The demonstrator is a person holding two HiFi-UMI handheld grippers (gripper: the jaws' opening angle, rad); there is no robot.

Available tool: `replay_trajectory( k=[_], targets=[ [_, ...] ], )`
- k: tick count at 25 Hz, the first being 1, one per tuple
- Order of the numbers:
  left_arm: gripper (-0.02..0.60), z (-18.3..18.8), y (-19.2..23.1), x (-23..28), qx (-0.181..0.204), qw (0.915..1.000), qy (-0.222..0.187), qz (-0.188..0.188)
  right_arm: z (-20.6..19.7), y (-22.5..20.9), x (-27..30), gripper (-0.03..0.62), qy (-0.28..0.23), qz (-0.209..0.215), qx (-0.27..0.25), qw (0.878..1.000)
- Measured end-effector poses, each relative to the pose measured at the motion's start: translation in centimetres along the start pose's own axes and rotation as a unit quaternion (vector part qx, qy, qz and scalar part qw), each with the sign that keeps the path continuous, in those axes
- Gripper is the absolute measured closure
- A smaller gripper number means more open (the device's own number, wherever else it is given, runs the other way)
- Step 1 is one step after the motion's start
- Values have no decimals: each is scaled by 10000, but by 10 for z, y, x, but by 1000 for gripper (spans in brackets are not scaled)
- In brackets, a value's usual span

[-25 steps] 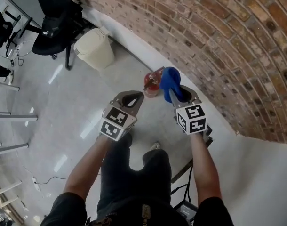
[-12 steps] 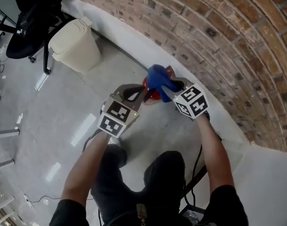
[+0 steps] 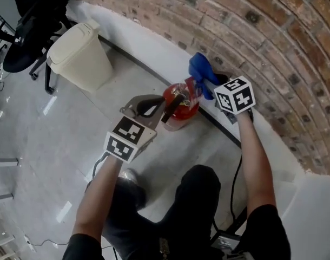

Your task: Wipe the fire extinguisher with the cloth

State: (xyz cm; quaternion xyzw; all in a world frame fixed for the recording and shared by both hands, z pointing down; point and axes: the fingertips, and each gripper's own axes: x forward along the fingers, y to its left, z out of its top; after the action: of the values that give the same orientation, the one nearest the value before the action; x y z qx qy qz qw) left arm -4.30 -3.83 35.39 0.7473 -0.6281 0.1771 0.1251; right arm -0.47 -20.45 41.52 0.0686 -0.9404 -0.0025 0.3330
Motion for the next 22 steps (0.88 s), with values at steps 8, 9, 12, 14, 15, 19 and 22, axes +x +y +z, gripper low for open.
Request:
replay_trajectory(
  k=[8, 9, 12, 14, 15, 19, 22],
  targets=[
    [575, -24, -7, -5, -191, 9989, 241, 355, -29, 6, -13, 513, -113, -431, 940, 9946],
    [575, -25, -9, -6, -174, 9988, 259, 374, -23, 14, -21, 513, -227, -362, 869, 9953],
    [575, -25, -16, -6, -86, 9986, 266, 439, -8, 49, -46, 513, -570, 62, 562, 9968],
    [575, -25, -23, -9, -2, 9984, 305, 468, 1, 79, -59, 513, -785, 431, 356, 9953],
    [575, -26, -26, -12, 27, 9983, 345, 476, 4, 92, -64, 513, -885, 577, 281, 9940],
    [575, -27, -31, -26, -39, 9974, 446, 563, 11, 107, -70, 513, -1144, 735, 221, 9905],
    [575, -31, -35, -27, -57, 9972, 475, 578, -3, 78, -53, 513, -1095, 471, 464, 9918]
  ],
)
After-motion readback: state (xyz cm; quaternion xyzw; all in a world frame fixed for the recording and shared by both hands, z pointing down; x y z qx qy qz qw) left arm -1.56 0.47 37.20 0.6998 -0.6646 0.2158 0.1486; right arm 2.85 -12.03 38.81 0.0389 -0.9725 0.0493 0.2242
